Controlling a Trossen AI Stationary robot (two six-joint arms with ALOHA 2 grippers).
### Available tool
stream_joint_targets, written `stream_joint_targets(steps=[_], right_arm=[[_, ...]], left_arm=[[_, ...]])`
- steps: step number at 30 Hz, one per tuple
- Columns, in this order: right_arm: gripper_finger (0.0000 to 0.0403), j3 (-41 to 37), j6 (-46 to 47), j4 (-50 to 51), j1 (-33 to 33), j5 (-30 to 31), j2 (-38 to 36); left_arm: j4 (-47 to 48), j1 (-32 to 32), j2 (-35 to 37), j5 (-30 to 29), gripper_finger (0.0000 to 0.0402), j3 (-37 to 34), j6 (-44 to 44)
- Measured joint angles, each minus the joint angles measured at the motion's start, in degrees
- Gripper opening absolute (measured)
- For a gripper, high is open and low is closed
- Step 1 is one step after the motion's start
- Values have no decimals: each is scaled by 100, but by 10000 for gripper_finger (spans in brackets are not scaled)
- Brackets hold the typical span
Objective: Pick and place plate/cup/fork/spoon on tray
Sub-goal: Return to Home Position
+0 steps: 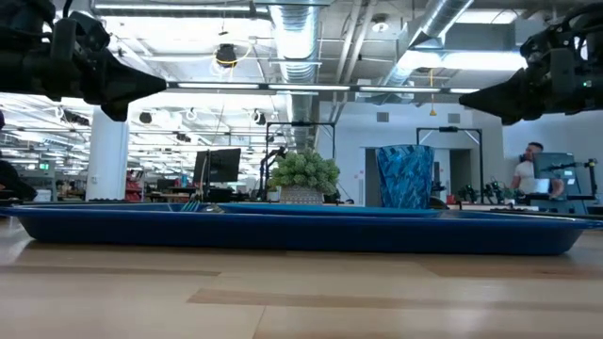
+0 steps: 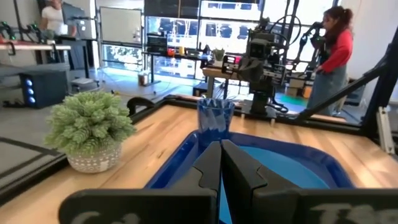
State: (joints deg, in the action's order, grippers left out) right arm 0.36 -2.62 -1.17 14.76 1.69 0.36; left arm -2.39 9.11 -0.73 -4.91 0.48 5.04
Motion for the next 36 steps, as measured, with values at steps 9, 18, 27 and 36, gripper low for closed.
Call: stream_joint_targets(steps=[9,18,27,36], right_arm=[[37,-4,154,7,-2,-19,0],[37,-7,156,-15,-2,-19,-2],[38,-9,171,-35,-2,-13,-2],[38,-11,169,-48,-2,-13,-2]], left_arm=[[-9,0,0,16,0,-5,150],[-12,0,0,9,0,-10,-251],[-10,0,0,7,0,-12,-90],[-10,0,0,5,0,-12,-84]])
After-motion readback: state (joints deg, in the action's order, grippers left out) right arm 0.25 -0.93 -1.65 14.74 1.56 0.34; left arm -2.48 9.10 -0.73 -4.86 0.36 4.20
